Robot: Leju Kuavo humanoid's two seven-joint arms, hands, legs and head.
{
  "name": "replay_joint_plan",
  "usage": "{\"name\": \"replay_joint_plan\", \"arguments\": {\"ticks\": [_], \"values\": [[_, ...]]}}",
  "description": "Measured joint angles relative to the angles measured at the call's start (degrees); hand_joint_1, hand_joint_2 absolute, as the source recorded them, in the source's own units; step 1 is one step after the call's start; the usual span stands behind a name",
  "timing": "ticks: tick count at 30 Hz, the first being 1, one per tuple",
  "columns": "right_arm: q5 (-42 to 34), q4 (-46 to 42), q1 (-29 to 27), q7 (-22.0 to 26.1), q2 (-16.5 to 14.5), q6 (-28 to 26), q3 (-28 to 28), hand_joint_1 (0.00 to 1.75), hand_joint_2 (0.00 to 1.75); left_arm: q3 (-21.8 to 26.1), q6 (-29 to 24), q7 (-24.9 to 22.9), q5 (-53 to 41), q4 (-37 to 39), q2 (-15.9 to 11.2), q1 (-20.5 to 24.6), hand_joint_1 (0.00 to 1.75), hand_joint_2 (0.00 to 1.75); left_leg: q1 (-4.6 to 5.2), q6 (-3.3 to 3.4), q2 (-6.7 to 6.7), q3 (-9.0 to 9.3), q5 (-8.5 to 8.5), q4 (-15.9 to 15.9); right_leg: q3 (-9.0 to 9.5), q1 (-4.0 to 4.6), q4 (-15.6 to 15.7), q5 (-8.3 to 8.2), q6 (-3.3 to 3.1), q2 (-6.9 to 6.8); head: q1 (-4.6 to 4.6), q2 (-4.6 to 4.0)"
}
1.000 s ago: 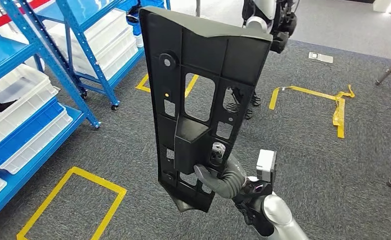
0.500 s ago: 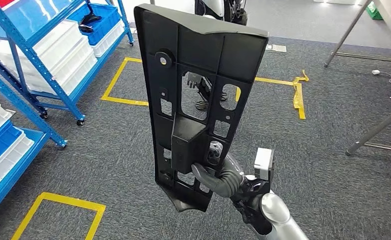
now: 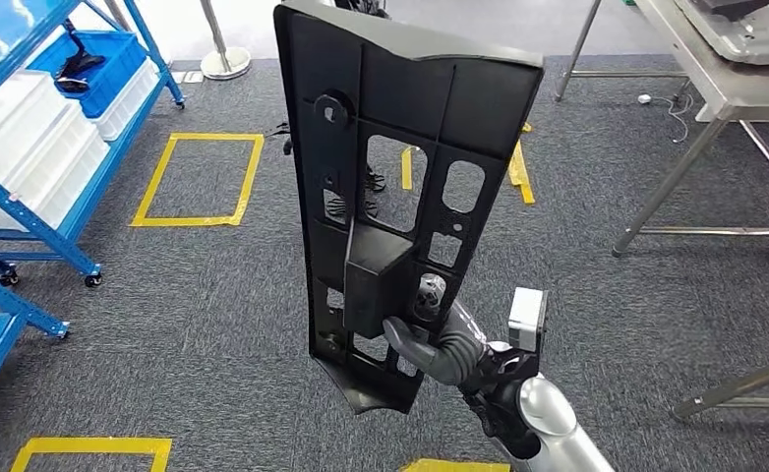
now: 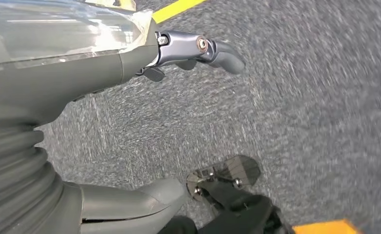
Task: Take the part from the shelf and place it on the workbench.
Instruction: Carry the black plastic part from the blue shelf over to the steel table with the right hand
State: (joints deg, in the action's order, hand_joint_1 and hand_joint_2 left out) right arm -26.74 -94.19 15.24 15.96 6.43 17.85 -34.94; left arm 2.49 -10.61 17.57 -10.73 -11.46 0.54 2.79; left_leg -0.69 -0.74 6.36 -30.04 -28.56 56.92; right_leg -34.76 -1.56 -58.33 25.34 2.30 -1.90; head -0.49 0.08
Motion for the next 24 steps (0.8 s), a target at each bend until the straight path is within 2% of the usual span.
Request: {"name": "replay_joint_plan", "arguments": {"ticks": [1, 2, 3, 4, 5, 6, 7, 8, 10, 11, 12, 14, 15, 17, 18, 19, 20, 21, 22, 23, 24], "values": [[0.0, 0.0, 0.0, 0.0, 0.0, 0.0, 0.0, 1.75, 1.75, 0.0, 0.0, 0.0, 0.0, 0.0, 0.1, 0.1, 0.00, 1.75, -0.22, -0.25, -1.01, -0.51, -0.98, 1.2, -0.03, -0.09, 0.1, -0.09, -0.35, 0.63, -0.09, 0.00], [0.0, -0.1, 0.1, 0.0, 0.0, 0.0, 0.0, 1.75, 1.75, 0.0, 0.0, 0.0, 0.0, 0.0, 0.1, 0.1, 0.00, 1.75, -0.36, -0.39, -2.52, -1.68, -2.61, 3.7, -0.01, -0.17, 0.1, -0.17, -0.72, 1.26, -0.20, 0.00], [0.0, -0.1, 0.1, 0.0, 0.0, 0.0, 0.0, 1.75, 1.75, 0.0, 0.0, 0.0, 0.0, 0.0, 0.2, 0.1, 0.00, 1.75, -0.43, -0.38, -4.23, -3.50, -4.63, 7.5, -0.03, -0.12, 0.1, -0.19, -0.99, 1.88, -0.34, 0.00], [0.0, -0.1, 0.2, 0.0, 0.0, 0.0, 0.0, 1.75, 1.75, 0.0, 0.0, 0.0, 0.0, 0.0, 0.2, 0.0, 0.00, 1.75, -0.42, -0.26, -5.37, -5.64, -6.51, 11.9, -0.05, 0.06, 0.1, -0.19, -1.20, 2.53, -0.40, 0.01], [0.0, -0.1, 0.1, 0.0, 0.0, 0.0, 0.0, 1.75, 1.75, 0.0, 0.0, 0.0, 0.0, 0.0, 0.2, -0.1, 0.00, 1.75, -0.40, -0.10, -6.00, -7.59, -7.66, 15.5, -0.06, 0.27, 0.1, -0.20, -1.37, 3.25, -0.43, 0.01], [0.0, -0.1, 0.1, 0.0, 0.0, 0.0, 0.0, 1.75, 1.75, 0.0, 0.0, 0.0, 0.0, 0.0, 0.2, -0.2, 0.00, 1.75, -0.39, 0.12, -6.32, -8.78, -7.67, 17.4, -0.04, 0.47, 0.1, -0.20, -1.44, 4.03, -0.44, 0.00], [0.0, -0.1, 0.0, 0.0, 0.0, 0.0, -0.1, 1.75, 1.75, 0.0, 0.0, 0.0, 0.0, 0.0, 0.3, -0.2, 0.00, 1.75, -0.38, 0.42, -6.54, -8.89, -6.55, 16.9, 0.01, 0.62, 0.1, -0.20, -1.44, 4.84, -0.43, 0.00], [0.0, -0.1, 0.0, 0.0, 0.1, 0.0, -0.1, 1.75, 1.75, 0.0, 0.0, 0.0, 0.0, 0.0, 0.3, -0.3, 0.00, 1.75, -0.36, 0.78, -7.00, -7.82, -4.47, 14.1, 0.12, 0.73, 0.1, -0.21, -1.45, 5.67, -0.43, -0.01], [0.0, -0.1, 0.1, 0.0, 0.0, 0.0, -0.1, 1.75, 1.75, 0.0, 0.0, 0.0, 0.0, 0.0, 0.3, -0.3, 0.00, 1.75, -0.38, 1.49, -9.50, -4.42, -0.51, 6.4, 0.26, 0.96, 0.0, -0.22, -1.40, 7.13, -0.41, 0.00], [0.0, -0.1, 0.2, 0.0, 0.0, 0.0, -0.1, 1.75, 1.75, 0.0, 0.0, 0.0, 0.0, 0.1, 0.2, -0.3, 0.00, 1.75, -0.37, 1.63, -10.61, -3.08, 0.41, 3.5, 0.16, 1.04, 0.0, -0.26, -1.31, 7.73, -0.40, 0.00], [0.0, -0.1, 0.2, 0.0, 0.0, 0.0, -0.1, 1.75, 1.75, 0.0, 0.0, 0.1, 0.0, 0.1, 0.2, -0.3, 0.00, 1.75, -0.28, 1.67, -11.32, -2.43, 0.54, 2.0, -0.04, 1.06, -0.1, -0.34, -1.14, 8.29, -0.38, 0.01], [0.0, -0.1, 0.3, 0.0, 0.0, 0.0, 0.0, 1.75, 1.75, 0.0, 0.1, 0.1, 0.0, 0.1, 0.2, -0.2, 0.00, 1.75, 0.01, 1.73, -10.53, -2.00, 0.36, 1.3, -0.64, 0.86, 0.1, -0.65, -0.55, 9.48, -0.41, 0.01], [0.0, -0.1, 0.2, 0.0, 0.0, 0.0, 0.1, 1.75, 1.75, 0.0, 0.2, 0.2, 0.0, 0.0, 0.2, -0.1, 0.00, 1.75, 0.07, 1.95, -9.84, -1.78, 0.59, 1.0, -1.02, 0.80, -0.2, -0.60, -0.34, 9.25, -0.42, 0.01], [0.2, -0.1, 0.3, 0.1, 0.2, -0.1, 0.3, 1.75, 1.75, 0.0, 0.2, 0.2, 0.0, 0.0, 0.2, -0.1, 0.00, 1.75, 0.03, 2.45, -8.29, -1.32, 1.04, 0.4, -2.80, 0.99, -3.3, 0.92, -0.34, 6.66, -0.23, 0.01], [0.2, -0.1, 0.3, 0.2, 0.2, -0.1, 0.5, 1.75, 1.75, 0.0, 0.2, 0.2, 0.0, 0.0, 0.2, -0.2, 0.00, 1.75, 0.07, 2.59, -7.45, -1.25, 1.13, 0.3, -4.29, 1.03, -6.5, 2.38, -0.53, 4.82, -0.14, 0.01], [0.3, -0.2, 0.3, 0.2, 0.2, -0.2, 0.6, 1.75, 1.75, 0.0, 0.2, 0.2, 0.0, 0.1, 0.2, -0.3, 0.00, 1.75, 0.17, 2.71, -6.61, -1.26, 1.11, 0.2, -6.12, 1.04, -10.3, 3.91, -0.62, 3.62, -0.03, 0.01], [0.5, -0.2, 0.3, 0.3, 0.3, -0.3, 0.8, 1.75, 1.75, 0.0, 0.1, 0.2, 0.0, 0.1, 0.1, -0.3, 0.00, 1.75, 0.25, 2.77, -5.71, -1.27, 1.08, 0.3, -7.78, 0.97, -13.7, 5.06, -0.54, 3.01, 0.02, 0.01], [0.7, -0.2, 0.1, 0.3, 0.3, -0.3, 1.0, 1.75, 1.75, 0.0, 0.1, 0.2, 0.0, 0.1, 0.1, -0.4, 0.00, 1.75, 0.28, 2.79, -4.87, -1.27, 1.02, 0.3, -8.65, 0.87, -15.6, 5.46, -0.27, 2.72, 0.02, 0.01], [0.9, -0.2, 0.1, 0.3, 0.4, -0.5, 1.1, 1.75, 1.75, 0.0, 0.1, 0.2, 0.0, 0.1, 0.1, -0.4, 0.00, 1.75, 0.28, 2.77, -4.08, -1.25, 0.94, 0.3, -8.40, 0.76, -15.2, 5.07, 0.18, 2.47, 0.05, 0.01], [1.1, -0.2, 0.0, 0.4, 0.5, -0.7, 1.3, 1.75, 1.75, 0.0, 0.1, 0.2, -0.1, 0.1, 0.2, -0.4, 0.00, 1.75, 0.26, 2.68, -3.34, -1.16, 0.83, 0.3, -6.91, 0.65, -12.5, 3.94, 0.73, 2.04, 0.07, 0.01], [1.4, -0.3, 0.0, 0.5, 0.6, -1.0, 1.5, 1.75, 1.75, 0.0, 0.1, 0.2, -0.1, 0.1, 0.2, -0.3, 0.00, 1.75, 0.25, 2.51, -2.69, -1.02, 0.67, 0.3, -4.59, 0.57, -8.4, 2.52, 1.23, 1.11, 0.09, 0.01]]}}
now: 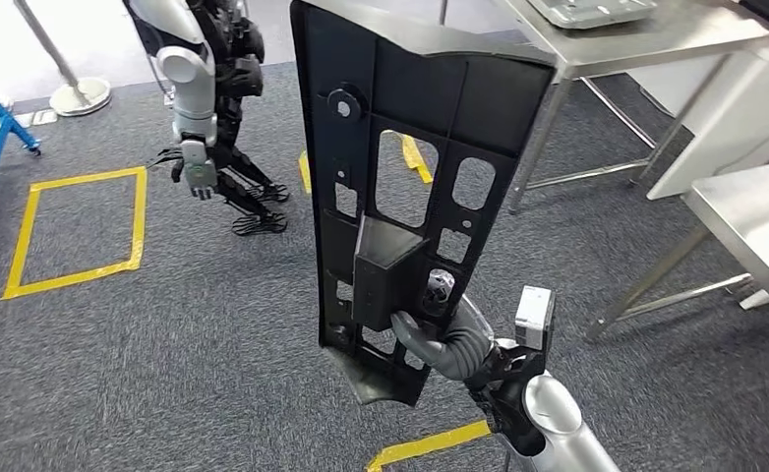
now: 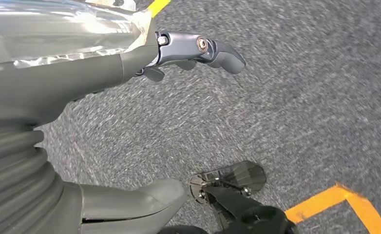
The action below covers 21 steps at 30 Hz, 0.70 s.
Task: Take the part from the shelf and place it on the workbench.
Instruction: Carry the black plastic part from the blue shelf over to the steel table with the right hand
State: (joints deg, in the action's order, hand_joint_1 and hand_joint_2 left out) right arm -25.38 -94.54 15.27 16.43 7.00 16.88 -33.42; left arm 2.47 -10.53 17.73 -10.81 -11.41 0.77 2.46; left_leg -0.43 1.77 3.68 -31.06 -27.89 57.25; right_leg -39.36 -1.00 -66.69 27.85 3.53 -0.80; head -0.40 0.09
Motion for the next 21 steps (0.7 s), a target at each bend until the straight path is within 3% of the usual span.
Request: {"name": "replay_joint_plan", "arguments": {"ticks": [1, 3, 6, 8, 10, 11, 12, 13, 15, 17, 19, 21], "values": [[0.2, -0.2, 0.0, 0.1, 0.0, -0.2, 0.2, 1.75, 1.75, 0.0, 0.0, 0.0, 0.0, 0.0, 0.0, 0.0, 0.00, 1.75, 0.12, -0.27, 0.58, 0.14, -0.21, 0.1, 2.27, 0.08, 3.8, -1.15, 0.20, -1.12, 0.02, 0.00], [0.5, -0.7, 0.0, 0.5, 0.1, -0.7, 0.6, 1.75, 1.75, 0.0, -0.2, 0.0, 0.0, 0.0, 0.0, 0.0, 0.00, 1.75, 0.41, -0.86, 1.56, 0.36, -0.63, 0.2, 4.67, 0.33, 8.1, -2.28, -0.34, -2.33, -0.04, 0.00], [0.8, -1.9, -0.1, 0.8, 0.3, -1.3, 1.5, 1.75, 1.75, 0.0, -0.5, 0.0, 0.1, 0.0, 0.1, 0.1, 0.00, 1.75, 0.29, -1.59, 2.54, 0.56, -1.14, 0.4, 4.60, 0.32, 8.4, -2.47, -1.56, -0.75, -0.06, -0.01], [0.9, -2.7, -0.2, 0.9, 0.2, -1.3, 2.0, 1.75, 1.75, 0.0, -0.6, 0.1, 0.3, 0.0, 0.1, 0.1, 0.00, 1.75, -0.06, -2.10, 0.41, -0.47, -3.11, 2.9, 4.65, -0.11, 8.5, -2.65, -2.29, 0.38, -0.22, 0.00], [1.2, -3.5, -0.3, 0.9, 0.1, -1.3, 2.4, 1.75, 1.75, 0.0, -0.7, 0.1, 0.5, 0.0, 0.2, -0.1, 0.00, 1.75, -0.25, -2.36, -2.61, -3.76, -6.93, 10.1, 4.63, -0.16, 8.6, -2.73, -2.86, 1.55, -0.43, -0.01], [1.3, -3.7, -0.4, 0.9, 0.1, -1.3, 2.5, 1.75, 1.75, 0.0, -0.8, 0.1, 0.6, 0.0, 0.3, -0.3, 0.00, 1.75, -0.26, -2.38, -3.29, -5.67, -8.47, 14.0, 4.62, -0.07, 8.6, -2.74, -3.02, 2.19, -0.45, -0.01], [1.4, -3.8, -0.6, 0.9, 0.1, -1.3, 2.6, 1.75, 1.75, 0.0, -0.9, 0.1, 0.7, 0.0, 0.3, -0.4, 0.00, 1.75, -0.26, -2.36, -3.58, -7.10, -9.11, 16.7, 4.62, 0.02, 8.6, -2.75, -3.02, 2.91, -0.45, -0.01], [1.5, -3.9, -0.7, 0.9, 0.1, -1.4, 2.6, 1.75, 1.75, 0.0, -0.9, 0.1, 0.7, 0.1, 0.3, -0.5, 0.00, 1.75, -0.27, -2.27, -3.70, -7.57, -8.55, 17.2, 4.66, 0.08, 8.5, -2.76, -3.01, 3.64, -0.45, 0.00], [1.7, -4.2, -0.9, 0.8, 0.1, -1.4, 2.7, 1.75, 1.75, 0.0, -0.9, 0.1, 0.7, 0.1, 0.3, -0.6, 0.00, 1.75, -0.39, -2.04, -4.51, -5.34, -4.62, 11.8, 4.83, 0.09, 8.5, -2.78, -2.96, 5.10, -0.46, 0.00], [2.1, -4.6, -1.0, 0.8, 0.1, -1.6, 2.9, 1.75, 1.75, 0.0, -1.0, 0.1, 0.7, 0.1, 0.3, -0.6, 0.00, 1.75, -0.72, -1.93, -7.42, -1.95, -1.51, 4.4, 4.85, 0.33, 8.4, -2.87, -2.75, 6.39, -0.40, 0.00], [2.5, -5.0, -1.3, 0.7, 0.0, -1.9, 3.0, 1.75, 1.75, 0.0, -1.1, 0.0, 0.7, 0.3, 0.3, -0.6, 0.00, 1.75, -0.69, -1.80, -9.04, -0.58, -1.15, 1.5, 4.39, 0.41, 8.4, -3.21, -2.18, 7.55, -0.38, 0.00], [2.9, -5.1, -1.7, 0.7, -0.1, -2.0, 3.1, 1.75, 1.75, 0.0, -1.3, 0.0, 0.7, 0.3, 0.3, -0.5, 0.00, 1.75, -0.33, -1.37, -8.08, -0.41, -1.07, 1.3, 3.90, 0.15, 8.7, -3.67, -1.48, 8.64, -0.39, 0.00]]}}
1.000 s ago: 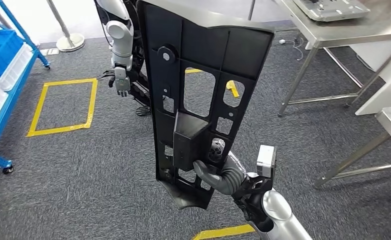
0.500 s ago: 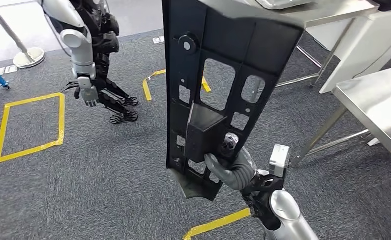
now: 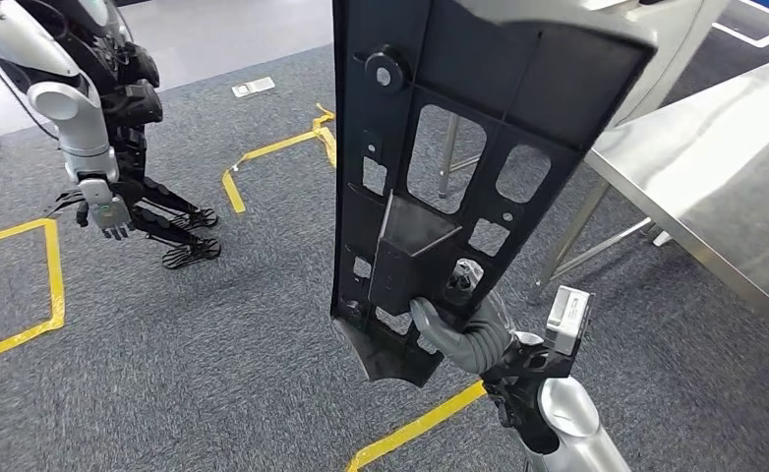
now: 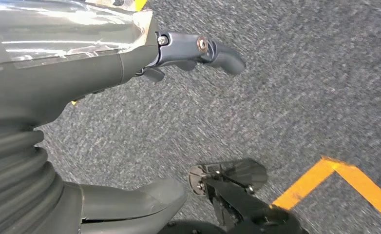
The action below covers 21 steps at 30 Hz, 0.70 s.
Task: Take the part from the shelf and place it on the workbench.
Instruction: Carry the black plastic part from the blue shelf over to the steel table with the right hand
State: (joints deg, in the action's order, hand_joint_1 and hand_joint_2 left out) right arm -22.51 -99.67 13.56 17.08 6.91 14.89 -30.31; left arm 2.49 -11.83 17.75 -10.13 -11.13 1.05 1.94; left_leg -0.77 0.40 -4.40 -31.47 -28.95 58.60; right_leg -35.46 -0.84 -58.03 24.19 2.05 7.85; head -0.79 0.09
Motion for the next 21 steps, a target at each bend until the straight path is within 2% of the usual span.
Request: {"name": "replay_joint_plan", "arguments": {"ticks": [1, 2, 3, 5, 7, 8, 9, 10, 11, 12, 13, 14, 15, 16, 17, 18, 20, 21], "values": [[0.1, -0.1, -0.2, 0.0, 0.0, 0.0, 0.1, 1.75, 1.75, 0.0, -0.1, 0.0, 0.0, 0.0, 0.1, 0.0, 0.00, 1.75, -0.03, 0.41, 0.63, 0.08, 0.23, -0.2, -0.30, -0.03, -0.1, -0.07, 0.26, 0.23, 0.03, 0.00], [0.1, -0.1, -0.3, -0.1, 0.0, 0.0, 0.1, 1.75, 1.75, 0.0, -0.2, 0.0, 0.0, 0.0, 0.1, 0.1, 0.00, 1.75, -0.06, 0.80, 1.31, 0.18, 0.50, -0.5, -0.90, 0.15, -0.9, 0.35, 0.34, -0.78, 0.10, 0.00], [0.2, -0.2, -0.4, -0.1, 0.0, 0.0, 0.2, 1.75, 1.75, 0.0, -0.4, 0.0, 0.0, 0.0, 0.1, 0.1, 0.00, 1.75, -0.05, 1.20, 2.17, 0.26, 0.72, -0.8, -2.03, 0.36, -2.9, 1.40, 0.25, -2.36, 0.28, 0.00], [0.3, -0.3, -0.5, -0.2, -0.1, 0.0, 0.4, 1.75, 1.75, 0.0, -0.5, 0.0, 0.0, 0.0, 0.1, 0.0, 0.00, 1.75, 0.19, 1.74, 3.99, 0.23, 0.93, -1.1, -5.20, 0.63, -9.5, 4.50, -0.16, -5.88, 0.58, 0.00], [0.4, -0.3, -0.7, -0.3, -0.2, 0.0, 0.4, 1.75, 1.75, 0.0, -0.6, 0.0, 0.0, 0.0, 0.1, 0.0, 0.00, 1.75, 0.41, 1.85, 5.65, 0.12, 0.90, -1.1, -7.86, 0.54, -15.6, 6.73, -0.18, -6.94, 0.70, 0.00], [0.5, -0.3, -0.8, -0.3, -0.2, 0.0, 0.4, 1.75, 1.75, 0.0, -0.6, 0.0, 0.0, 0.0, 0.2, 0.0, 0.00, 1.75, 0.47, 1.84, 6.45, 0.08, 0.89, -1.1, -7.96, 0.47, -16.4, 6.87, 0.08, -7.16, 0.70, 0.00], [0.6, -0.3, -0.9, -0.4, -0.2, 0.0, 0.4, 1.75, 1.75, 0.0, -0.6, 0.0, 0.0, 0.0, 0.2, 0.0, 0.00, 1.75, 0.49, 1.83, 7.24, 0.09, 0.87, -1.1, -6.95, 0.39, -15.0, 6.28, 0.49, -7.41, 0.73, 0.00], [0.6, -0.3, -1.0, -0.4, -0.3, 0.0, 0.4, 1.75, 1.75, 0.0, -0.7, 0.0, 0.0, 0.0, 0.2, 0.0, 0.00, 1.75, 0.49, 1.78, 7.97, 0.14, 0.83, -1.1, -4.77, 0.34, -11.5, 5.08, 0.92, -7.98, 0.73, 0.00], [0.7, -0.3, -1.0, -0.4, -0.3, 0.0, 0.4, 1.75, 1.75, 0.0, -0.8, 0.0, 0.0, 0.0, 0.3, 0.0, 0.00, 1.75, 0.56, 1.67, 8.62, 0.24, 0.75, -1.0, -2.14, 0.37, -6.9, 3.89, 1.14, -9.17, 0.74, 0.00], [0.8, -0.3, -1.0, -0.4, -0.4, 0.0, 0.5, 1.75, 1.75, 0.0, -1.0, 0.0, 0.0, 0.0, 0.3, 0.0, 0.00, 1.75, 0.71, 1.48, 9.19, 0.31, 0.63, -1.0, 0.10, 0.56, -3.2, 2.89, 1.11, -10.22, 0.74, 0.00], [0.8, -0.3, -1.0, -0.5, -0.5, 0.0, 0.5, 1.75, 1.75, 0.0, -1.1, 0.0, 0.0, 0.0, 0.4, 0.0, 0.00, 1.75, 0.87, 1.26, 9.67, 0.40, 0.51, -1.0, 1.57, 0.75, -0.7, 2.27, 0.87, -10.94, 0.71, 0.00], [0.8, -0.3, -1.0, -0.5, -0.6, 0.0, 0.6, 1.75, 1.75, 0.0, -1.3, 0.0, 0.0, 0.0, 0.4, 0.1, 0.00, 1.75, 1.02, 1.06, 10.13, 0.49, 0.42, -1.0, 2.14, 0.95, 0.3, 2.07, 0.53, -11.18, 0.70, 0.00], [0.8, -0.3, -1.0, -0.5, -0.6, 0.0, 0.7, 1.75, 1.75, 0.0, -1.4, 0.0, 0.0, 0.0, 0.4, 0.1, 0.00, 1.75, 1.08, 0.85, 10.60, 0.62, 0.39, -1.0, 2.14, 1.13, 0.3, 1.91, 0.22, -10.62, 0.68, 0.00], [0.9, -0.3, -1.0, -0.5, -0.7, 0.1, 0.8, 1.75, 1.75, 0.0, -1.5, 0.0, 0.0, 0.0, 0.4, 0.2, 0.00, 1.75, 1.03, 0.60, 10.96, 0.72, 0.31, -1.1, 2.14, 0.85, 0.4, 1.74, -0.14, -9.95, 0.68, 0.00], [0.9, -0.4, -1.1, -0.5, -0.7, 0.1, 0.9, 1.75, 1.75, 0.0, -1.5, 0.0, 0.0, 0.0, 0.4, 0.3, 0.00, 1.75, 0.90, 0.27, 10.42, 0.68, -0.04, -0.8, 2.21, 0.57, 0.6, 1.59, -0.45, -9.35, 0.64, -0.01], [1.0, -0.5, -1.1, -0.5, -0.7, 0.1, 1.0, 1.75, 1.75, 0.0, -1.5, 0.0, 0.0, 0.0, 0.4, 0.3, 0.00, 1.75, 0.72, -0.05, 9.21, 0.28, -0.93, 0.3, 2.30, 0.24, 0.8, 1.40, -0.94, -8.78, 0.58, -0.01], [1.1, -0.5, -1.1, -0.5, -0.9, 0.1, 1.0, 1.75, 1.75, 0.0, -1.5, 0.0, -0.1, -0.1, 0.4, 0.3, 0.00, 1.75, 0.33, -0.58, 5.81, -2.18, -4.30, 6.1, 2.40, -0.18, 1.0, 1.19, -1.66, -7.68, 0.33, -0.01], [1.2, -0.5, -1.2, -0.5, -0.9, 0.1, 1.1, 1.75, 1.75, 0.0, -1.5, -0.1, -0.1, 0.0, 0.5, 0.2, 0.00, 1.75, 0.19, -0.75, 4.84, -3.97, -6.11, 10.0, 2.37, -0.18, 1.0, 1.16, -1.89, -7.08, 0.26, 0.00]]}}
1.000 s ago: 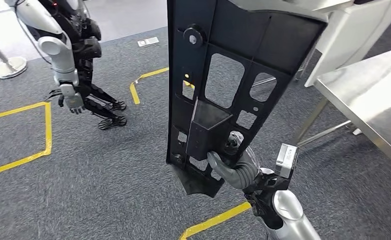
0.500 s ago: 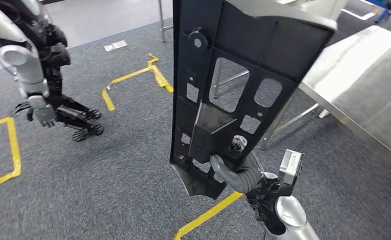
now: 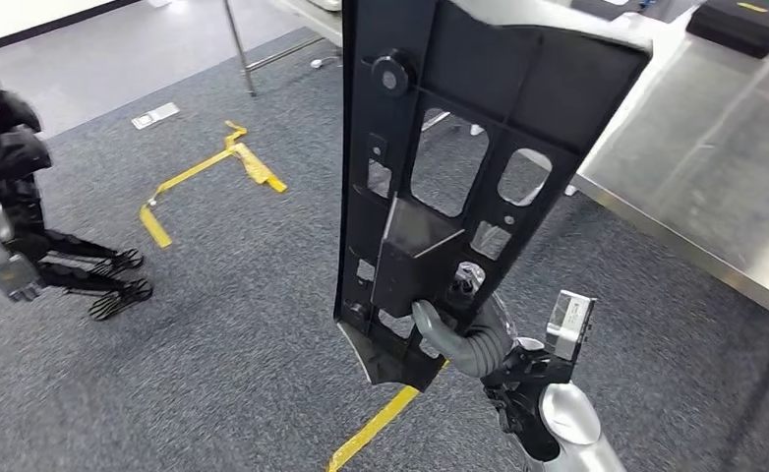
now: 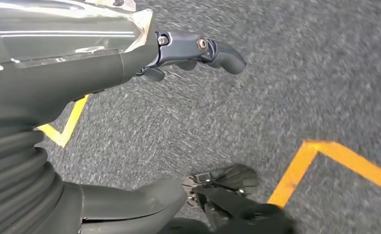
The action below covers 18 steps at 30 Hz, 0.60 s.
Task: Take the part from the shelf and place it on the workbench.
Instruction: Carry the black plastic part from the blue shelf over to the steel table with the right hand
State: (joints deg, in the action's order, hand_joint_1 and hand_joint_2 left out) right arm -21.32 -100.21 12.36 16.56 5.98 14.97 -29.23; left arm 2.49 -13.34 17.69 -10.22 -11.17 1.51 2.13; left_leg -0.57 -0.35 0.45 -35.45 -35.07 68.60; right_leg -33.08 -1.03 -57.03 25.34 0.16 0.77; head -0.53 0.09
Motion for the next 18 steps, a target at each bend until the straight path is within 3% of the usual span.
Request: {"name": "replay_joint_plan", "arguments": {"ticks": [1, 2, 3, 5, 6, 8, 9, 10, 11, 13, 15, 17, 18], "values": [[0.0, 0.0, -0.2, 0.0, 0.0, 0.0, 0.0, 1.75, 1.75, 0.0, 0.0, 0.0, 0.0, 0.0, 0.0, -0.1, 0.00, 1.75, -0.11, -0.16, -0.42, -1.61, -1.17, 3.3, -0.01, 0.04, 0.0, -0.01, -0.02, 0.68, -0.07, 0.00], [0.1, 0.0, -0.4, 0.0, 0.0, 0.0, 0.1, 1.75, 1.75, 0.0, 0.0, -0.1, 0.0, 0.0, 0.0, -0.2, 0.00, 1.75, -0.24, -0.31, -0.55, -2.51, -1.27, 5.0, 0.01, 0.06, 0.0, -0.02, 0.00, 1.40, -0.08, 0.00], [0.1, 0.0, -0.7, 0.0, 0.0, -0.1, 0.1, 1.75, 1.75, 0.0, 0.0, -0.1, 0.0, 0.0, 0.0, -0.2, 0.00, 1.75, -0.43, -0.42, -0.61, -2.42, -0.29, 4.5, 0.05, 0.04, -0.1, -0.03, 0.04, 2.14, -0.08, 0.00], [0.1, 0.0, -1.0, 0.0, 0.0, -0.1, 0.3, 1.75, 1.75, 0.0, 0.0, -0.1, 0.0, 0.0, 0.0, -0.2, 0.00, 1.75, -1.08, -0.70, -1.63, 0.46, 3.73, -1.9, 0.05, -0.12, -0.4, -0.02, 0.17, 3.62, -0.09, -0.01], [0.1, 0.0, -1.0, 0.0, -0.1, -0.1, 0.3, 1.75, 1.75, 0.0, 0.0, -0.1, 0.0, 0.0, 0.0, -0.2, 0.00, 1.75, -1.41, -0.92, -3.15, 2.17, 5.13, -5.6, -0.17, -0.01, -0.7, 0.03, 0.42, 4.32, -0.08, -0.01], [0.2, 0.0, -1.1, 0.0, -0.2, -0.1, 0.3, 1.75, 1.75, 0.0, -0.2, -0.1, -0.1, 0.1, 0.1, -0.1, 0.00, 1.75, -1.61, -0.92, -5.50, 3.91, 5.91, -9.6, -0.95, 0.07, -1.1, -0.10, 1.21, 5.59, -0.04, -0.01], [0.4, -0.1, -1.2, 0.0, -0.2, -0.1, 0.3, 1.75, 1.75, 0.0, -0.4, -0.1, -0.1, 0.1, 0.1, -0.1, 0.00, 1.75, -1.39, -0.64, -5.72, 3.97, 5.67, -9.9, -1.37, 0.02, -1.1, -0.32, 1.77, 6.28, -0.03, -0.01], [0.5, -0.1, -1.3, -0.1, -0.3, 0.0, 0.3, 1.75, 1.75, 0.0, -0.6, -0.2, -0.1, 0.1, 0.2, 0.0, 0.00, 1.75, -1.20, -0.11, -5.00, 3.99, 5.80, -10.0, -1.82, -0.15, -0.9, -0.63, 2.27, 7.00, -0.02, -0.01], [0.7, -0.1, -1.4, -0.1, -0.3, 0.0, 0.3, 1.75, 1.75, 0.0, -0.8, -0.2, -0.1, 0.1, 0.4, 0.0, 0.00, 1.75, -1.09, 0.45, -4.20, 4.08, 6.04, -10.2, -2.21, -0.25, -1.0, -0.75, 2.66, 6.85, -0.03, -0.01], [0.8, -0.1, -1.4, -0.1, -0.3, 0.2, 0.2, 1.75, 1.75, 0.0, -1.1, -0.2, -0.1, 0.0, 0.5, 0.1, 0.00, 1.75, -1.01, 1.52, -2.53, 4.31, 6.59, -10.8, -4.04, 0.03, -3.8, 0.53, 2.70, 4.09, 0.22, 0.00], [0.9, 0.0, -1.2, -0.2, -0.3, 0.5, 0.0, 1.75, 1.75, 0.0, -1.1, -0.3, -0.2, 0.0, 0.5, 0.1, 0.00, 1.75, -0.69, 2.06, -0.72, 4.26, 6.73, -11.0, -7.48, 0.28, -11.1, 3.68, 2.16, 0.84, 0.49, 0.00], [1.0, 0.2, -1.2, -0.3, -0.3, 0.6, -0.1, 1.75, 1.75, 0.0, -0.8, -0.4, -0.4, 0.0, 0.5, 0.1, 0.00, 1.75, -0.41, 2.22, 1.09, 4.22, 6.66, -11.0, -10.17, 0.24, -17.1, 5.68, 2.15, 0.05, 0.54, 0.00], [1.0, 0.4, -1.2, -0.4, -0.3, 0.7, -0.2, 1.75, 1.75, -0.1, -0.6, -0.5, -0.6, 0.0, 0.5, 0.1, 0.00, 1.75, -0.36, 2.23, 1.88, 4.23, 6.62, -11.0, -10.03, 0.22, -17.2, 5.48, 2.44, -0.16, 0.55, 0.00]]}}
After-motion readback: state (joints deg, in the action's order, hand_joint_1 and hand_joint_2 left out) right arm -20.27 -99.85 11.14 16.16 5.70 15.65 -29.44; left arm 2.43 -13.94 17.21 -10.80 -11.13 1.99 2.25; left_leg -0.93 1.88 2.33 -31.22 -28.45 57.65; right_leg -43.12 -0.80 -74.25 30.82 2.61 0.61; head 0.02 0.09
